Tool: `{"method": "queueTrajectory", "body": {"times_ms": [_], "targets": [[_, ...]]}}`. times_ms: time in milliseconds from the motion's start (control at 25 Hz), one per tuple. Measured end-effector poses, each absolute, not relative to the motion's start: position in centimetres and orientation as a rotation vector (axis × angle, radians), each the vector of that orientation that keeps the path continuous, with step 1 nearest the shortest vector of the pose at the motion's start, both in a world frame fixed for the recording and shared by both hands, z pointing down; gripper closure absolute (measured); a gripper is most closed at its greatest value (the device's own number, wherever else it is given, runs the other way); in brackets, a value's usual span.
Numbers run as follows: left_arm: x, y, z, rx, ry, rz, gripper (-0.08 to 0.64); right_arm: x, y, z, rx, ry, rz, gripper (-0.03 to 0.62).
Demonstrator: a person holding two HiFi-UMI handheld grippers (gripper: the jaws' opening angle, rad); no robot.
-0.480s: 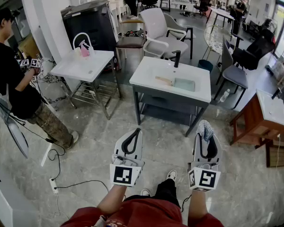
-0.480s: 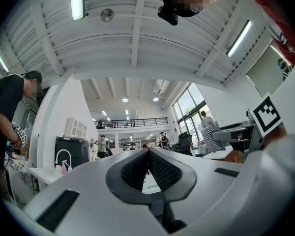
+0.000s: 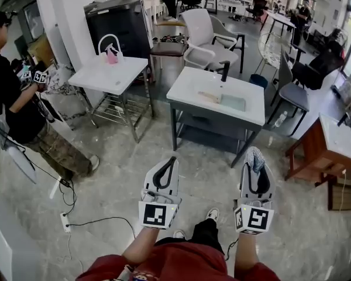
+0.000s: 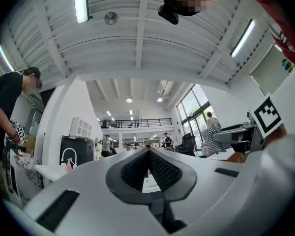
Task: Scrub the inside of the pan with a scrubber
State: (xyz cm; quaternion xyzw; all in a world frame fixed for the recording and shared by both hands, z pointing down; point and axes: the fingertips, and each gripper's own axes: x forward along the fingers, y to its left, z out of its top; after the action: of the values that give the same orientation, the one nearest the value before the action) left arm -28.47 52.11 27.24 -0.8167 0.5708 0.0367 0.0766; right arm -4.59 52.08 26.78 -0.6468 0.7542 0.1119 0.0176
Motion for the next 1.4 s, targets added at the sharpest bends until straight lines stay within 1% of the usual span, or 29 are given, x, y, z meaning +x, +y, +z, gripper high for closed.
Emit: {"method": "queueTrajectory", "body": {"times_ms": [200,360,560,720,880,1120,1400], "targets": [[-28.9,52.0,27.1,-2.421,1.740,0.121,0.546,-4.1,51.9,26.8,-1.995,2.320,0.315,0.410],[-28.7,51.3,26.0,-2.365,1.723,0.217,0.546,-3.9,51.4,27.1,-1.997,2.329,0.303,0.410],[-27.6,49.2,28.0,-2.445,1.749,0.078,0.546,-3.1,49.4,27.3,-1.999,2.339,0.300,0.408],[-26.7,47.2,28.3,-2.452,1.756,0.072,0.546,-2.0,47.3,27.4,-2.009,2.342,0.296,0.407],[-25.3,44.6,27.7,-2.428,1.753,0.120,0.546,-0.6,44.4,27.6,-2.003,2.359,0.286,0.407],[-22.9,39.7,27.7,-2.440,1.777,0.086,0.546,1.5,39.3,27.4,-1.980,2.376,0.289,0.407],[-17.4,34.0,27.7,-2.453,1.773,0.049,0.546,6.6,33.4,27.5,-1.966,2.369,0.277,0.407]]}}
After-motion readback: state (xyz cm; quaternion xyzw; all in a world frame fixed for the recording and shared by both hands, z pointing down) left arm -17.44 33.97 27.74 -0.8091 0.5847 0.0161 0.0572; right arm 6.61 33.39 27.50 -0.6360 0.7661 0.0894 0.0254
